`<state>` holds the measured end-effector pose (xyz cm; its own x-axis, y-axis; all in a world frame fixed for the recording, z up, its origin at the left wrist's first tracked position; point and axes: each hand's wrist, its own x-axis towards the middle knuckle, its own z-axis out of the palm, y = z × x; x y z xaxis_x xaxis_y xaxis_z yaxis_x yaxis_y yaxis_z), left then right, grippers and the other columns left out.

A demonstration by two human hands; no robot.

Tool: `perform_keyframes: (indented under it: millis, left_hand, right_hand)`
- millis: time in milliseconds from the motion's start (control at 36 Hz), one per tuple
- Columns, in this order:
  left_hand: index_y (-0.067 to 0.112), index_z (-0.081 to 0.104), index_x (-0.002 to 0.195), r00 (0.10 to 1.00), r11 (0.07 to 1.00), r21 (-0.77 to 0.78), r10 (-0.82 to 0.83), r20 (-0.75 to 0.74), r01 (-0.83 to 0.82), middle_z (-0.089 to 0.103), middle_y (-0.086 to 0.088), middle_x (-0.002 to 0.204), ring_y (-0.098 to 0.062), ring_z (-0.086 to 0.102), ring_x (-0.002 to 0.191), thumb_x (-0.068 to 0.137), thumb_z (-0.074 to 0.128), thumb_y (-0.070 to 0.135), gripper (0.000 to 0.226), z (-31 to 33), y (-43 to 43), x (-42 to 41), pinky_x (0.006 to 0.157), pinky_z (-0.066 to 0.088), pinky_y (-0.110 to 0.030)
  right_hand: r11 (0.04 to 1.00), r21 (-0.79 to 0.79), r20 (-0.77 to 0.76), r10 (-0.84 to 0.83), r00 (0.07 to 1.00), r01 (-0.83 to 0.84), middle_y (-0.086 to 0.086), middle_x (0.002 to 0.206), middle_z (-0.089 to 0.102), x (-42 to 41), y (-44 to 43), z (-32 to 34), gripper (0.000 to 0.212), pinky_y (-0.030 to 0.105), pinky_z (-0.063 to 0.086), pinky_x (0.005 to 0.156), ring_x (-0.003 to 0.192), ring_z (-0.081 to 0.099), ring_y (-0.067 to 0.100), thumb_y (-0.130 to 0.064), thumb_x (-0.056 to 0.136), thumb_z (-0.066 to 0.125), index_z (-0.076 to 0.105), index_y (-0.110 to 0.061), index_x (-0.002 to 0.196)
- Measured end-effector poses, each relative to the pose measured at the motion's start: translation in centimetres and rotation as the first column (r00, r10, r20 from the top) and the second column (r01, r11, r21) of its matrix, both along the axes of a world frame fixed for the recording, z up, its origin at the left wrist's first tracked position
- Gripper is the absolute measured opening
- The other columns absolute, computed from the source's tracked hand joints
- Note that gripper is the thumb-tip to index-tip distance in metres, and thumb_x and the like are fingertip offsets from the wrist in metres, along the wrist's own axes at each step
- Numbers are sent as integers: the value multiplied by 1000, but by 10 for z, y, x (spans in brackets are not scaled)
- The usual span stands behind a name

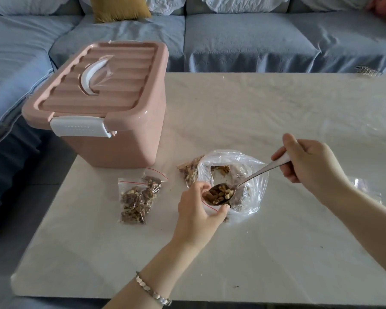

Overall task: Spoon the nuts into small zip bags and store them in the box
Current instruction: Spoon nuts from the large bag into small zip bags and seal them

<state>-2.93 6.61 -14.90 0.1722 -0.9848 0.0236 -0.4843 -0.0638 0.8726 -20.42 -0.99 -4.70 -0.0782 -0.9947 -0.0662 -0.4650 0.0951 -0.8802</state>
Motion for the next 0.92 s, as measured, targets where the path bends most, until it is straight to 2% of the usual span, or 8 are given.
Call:
perform_keyframes:
  millis: [139, 222, 333, 444, 500, 611, 750, 917]
  left_hand:
    - [35, 39, 99, 1000, 999, -37, 21, -19, -22, 43, 25, 94, -12, 50, 99, 58, 56, 56, 49, -1, 0, -1, 95, 41, -31]
    - [37, 39, 95, 999, 998, -51, 31, -25, -33, 47, 22, 90, -15, 52, 95, 63, 64, 47, 42, -2, -1, 0, 92, 43, -36]
    - [39, 37, 89, 999, 997, -61, 35, -27, -36, 46, 23, 90, -11, 51, 95, 64, 66, 38, 39, -2, -2, -1, 93, 42, -34]
    - [40, 38, 91, 998, 996, -68, 58, -38, -60, 46, 24, 95, -9, 50, 99, 64, 67, 39, 41, -6, -1, 0, 95, 40, -29]
    - [35, 42, 100, 995, 992, -87, 87, -44, -90, 49, 20, 95, -12, 53, 97, 63, 68, 45, 45, -8, 1, 1, 90, 41, -27]
    - [22, 45, 107, 990, 984, -116, 132, -48, -136, 57, 4, 98, -17, 57, 94, 65, 69, 43, 53, -11, 1, 3, 85, 45, -31]
    - [42, 39, 97, 987, 975, -165, 131, -93, -145, 55, 2, 97, -20, 58, 92, 63, 66, 50, 44, -10, 5, 1, 85, 48, -35]
    - [40, 40, 96, 992, 968, -217, 114, -55, -123, 55, 10, 92, -10, 57, 89, 65, 62, 50, 39, -10, 5, 9, 76, 48, -28]
  right_hand:
    - [973, -181, -136, 123, 983, -147, -4, 40, 53, 17, 15, 12, 44, 15, 35, 40, 33, 41, 8, -36, 95, 41, 63, -19, 61]
    - [952, -195, -130, 212, 969, -234, -6, 44, 55, 25, 25, 20, 36, 13, 36, 42, 37, 45, 6, -38, 91, 48, 66, -22, 65]
    - [899, -167, -127, 387, 913, -404, -2, 55, 56, 30, 37, 21, 17, 23, 41, 53, 46, 46, 9, -32, 84, 60, 67, -21, 73]
    - [794, -344, -319, 403, 858, -501, -14, 59, 57, 29, 49, 21, 14, 6, 38, 58, 63, 53, 2, -26, 89, 59, 69, -18, 86]
    - [754, -425, -340, 380, 861, -500, -23, 64, 54, 26, 54, 23, 19, 4, 39, 60, 66, 55, -3, -30, 89, 53, 68, -18, 90]
    - [769, -460, -270, 355, 895, -444, -7, 77, 59, 21, 59, 22, 16, 27, 46, 55, 60, 58, 16, -37, 90, 42, 57, -30, 90]
    - [799, -395, -247, 383, 890, -453, -11, 80, 62, 25, 62, 11, 17, 23, 48, 58, 65, 61, 8, -41, 88, 39, 55, -34, 91]
    - [816, -512, -92, 259, 962, -268, -8, 75, 64, 15, 57, 17, 17, 19, 47, 54, 57, 60, 9, -38, 88, 42, 58, -31, 89]
